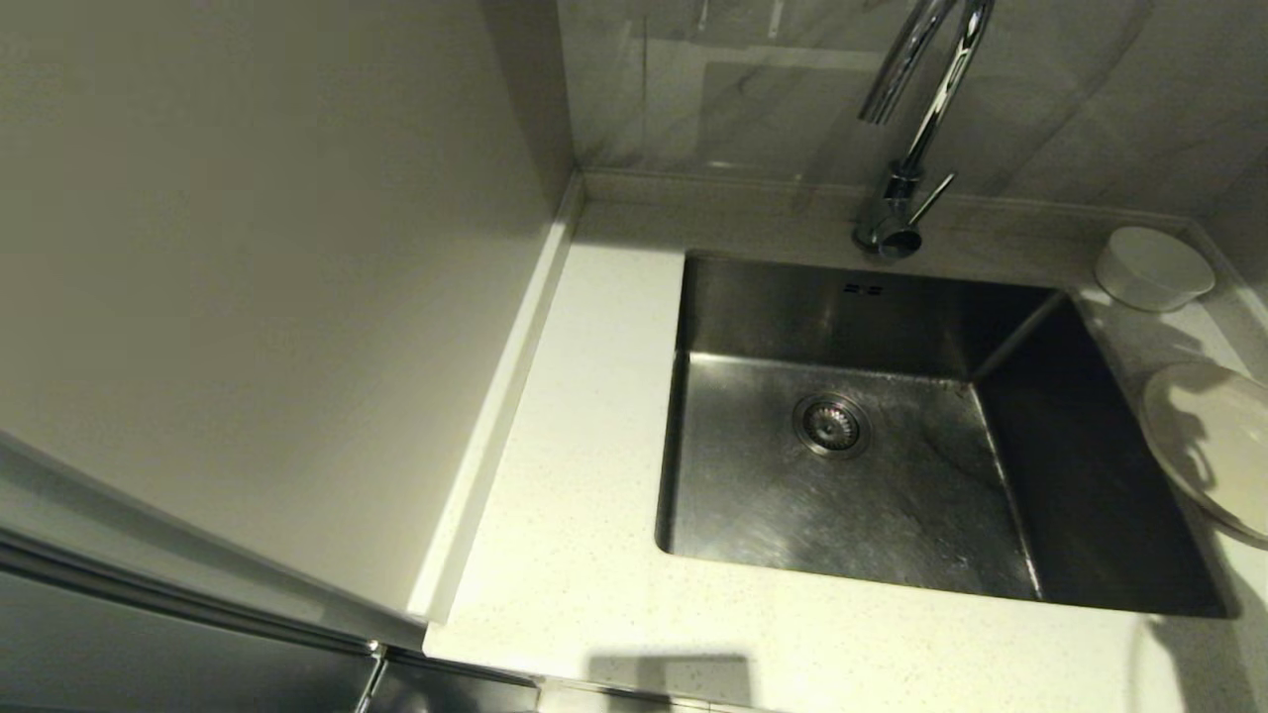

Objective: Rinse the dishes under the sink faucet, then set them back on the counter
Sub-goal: Put a plate back to the table from the sink

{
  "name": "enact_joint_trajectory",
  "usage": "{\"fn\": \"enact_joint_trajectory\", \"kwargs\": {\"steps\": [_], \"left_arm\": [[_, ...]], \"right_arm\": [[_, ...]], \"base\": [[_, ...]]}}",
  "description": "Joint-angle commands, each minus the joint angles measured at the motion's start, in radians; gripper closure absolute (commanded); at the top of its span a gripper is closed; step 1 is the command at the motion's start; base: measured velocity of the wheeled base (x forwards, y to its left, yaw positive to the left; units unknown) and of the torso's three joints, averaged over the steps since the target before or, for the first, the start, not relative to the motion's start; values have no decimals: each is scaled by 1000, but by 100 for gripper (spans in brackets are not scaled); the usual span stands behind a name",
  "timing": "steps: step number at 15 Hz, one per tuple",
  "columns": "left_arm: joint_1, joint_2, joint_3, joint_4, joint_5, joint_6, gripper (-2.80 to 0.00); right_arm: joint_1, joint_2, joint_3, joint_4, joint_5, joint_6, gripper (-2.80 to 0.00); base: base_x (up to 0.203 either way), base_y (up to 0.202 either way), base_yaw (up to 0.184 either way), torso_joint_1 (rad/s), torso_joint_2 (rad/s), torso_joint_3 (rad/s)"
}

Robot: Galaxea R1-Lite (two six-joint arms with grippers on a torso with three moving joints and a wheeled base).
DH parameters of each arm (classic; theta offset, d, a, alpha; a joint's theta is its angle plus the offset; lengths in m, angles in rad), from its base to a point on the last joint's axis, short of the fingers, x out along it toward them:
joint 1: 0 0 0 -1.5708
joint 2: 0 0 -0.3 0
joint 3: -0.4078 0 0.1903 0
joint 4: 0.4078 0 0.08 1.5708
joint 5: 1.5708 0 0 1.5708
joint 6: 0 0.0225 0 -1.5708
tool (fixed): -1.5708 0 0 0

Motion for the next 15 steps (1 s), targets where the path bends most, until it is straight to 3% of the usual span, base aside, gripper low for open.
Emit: {"fn": "enact_joint_trajectory", "kwargs": {"steps": [1,3,5,6,8,11,15], "left_arm": [[0,-2,0,0,0,-1,0],[0,-2,0,0,0,-1,0],[0,-2,0,0,0,-1,0],[0,-2,0,0,0,-1,0],[0,-2,0,0,0,-1,0],[0,-2,0,0,0,-1,0],[0,-2,0,0,0,-1,0]], "right_arm": [[2,18,-18,-7,-1,1,0],[2,26,-16,2,6,-4,0],[-1,24,-4,113,49,-26,0],[-10,13,-1,234,93,-33,0],[-62,-28,0,575,263,-63,0],[-200,-155,34,1079,567,-248,0],[-282,-283,309,1170,651,-472,0]], "base": [[0,0,0,0,0,0],[0,0,0,0,0,0],[0,0,0,0,0,0],[0,0,0,0,0,0],[0,0,0,0,0,0],[0,0,0,0,0,0],[0,0,0,0,0,0]]}}
